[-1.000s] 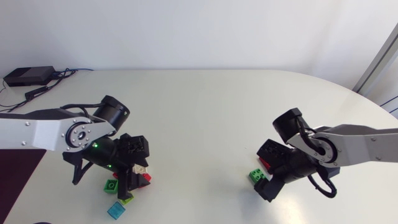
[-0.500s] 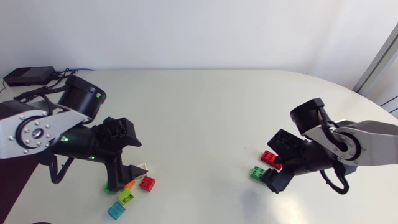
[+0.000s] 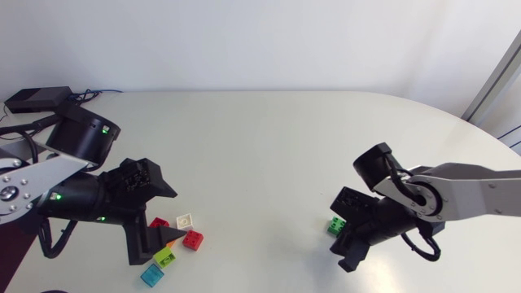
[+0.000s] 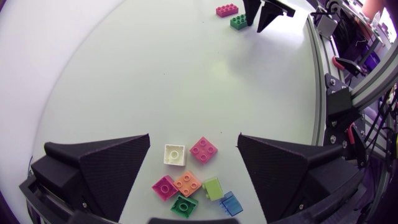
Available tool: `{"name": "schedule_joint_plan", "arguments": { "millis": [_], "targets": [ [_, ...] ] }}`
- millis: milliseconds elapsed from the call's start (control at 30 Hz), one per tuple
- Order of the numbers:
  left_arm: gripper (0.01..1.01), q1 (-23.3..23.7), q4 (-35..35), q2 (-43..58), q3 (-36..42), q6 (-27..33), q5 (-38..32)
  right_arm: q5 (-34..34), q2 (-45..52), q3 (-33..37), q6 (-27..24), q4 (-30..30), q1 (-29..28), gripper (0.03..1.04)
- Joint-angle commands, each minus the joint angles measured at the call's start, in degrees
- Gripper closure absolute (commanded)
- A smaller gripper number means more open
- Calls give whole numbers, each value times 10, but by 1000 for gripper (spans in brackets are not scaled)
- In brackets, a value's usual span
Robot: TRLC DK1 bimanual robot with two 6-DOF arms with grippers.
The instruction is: Sort duplo bricks by size, large to the right and small to the left
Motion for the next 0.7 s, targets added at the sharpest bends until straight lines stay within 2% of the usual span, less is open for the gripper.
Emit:
{"name": "schedule_joint_plan", "arguments": {
  "millis": [0,233,367,533,567,667],
  "targets": [
    [48,-3,-8,-12,-9,-14,2,-9,49,2,-28,8,-35,736],
    [48,-3,-11,-26,-3,-31,2,-7,59,14,-48,27,-81,736],
    [48,3,-10,-46,6,-44,1,13,42,15,-47,38,-83,736],
    [48,44,7,-101,18,-82,-5,46,-36,-12,-42,49,-74,720],
    [48,56,12,-118,19,-89,-10,52,-69,-18,-36,49,-69,628],
    [48,79,31,-163,16,-115,-42,78,-164,-32,-17,39,-49,228]
  ]
}}
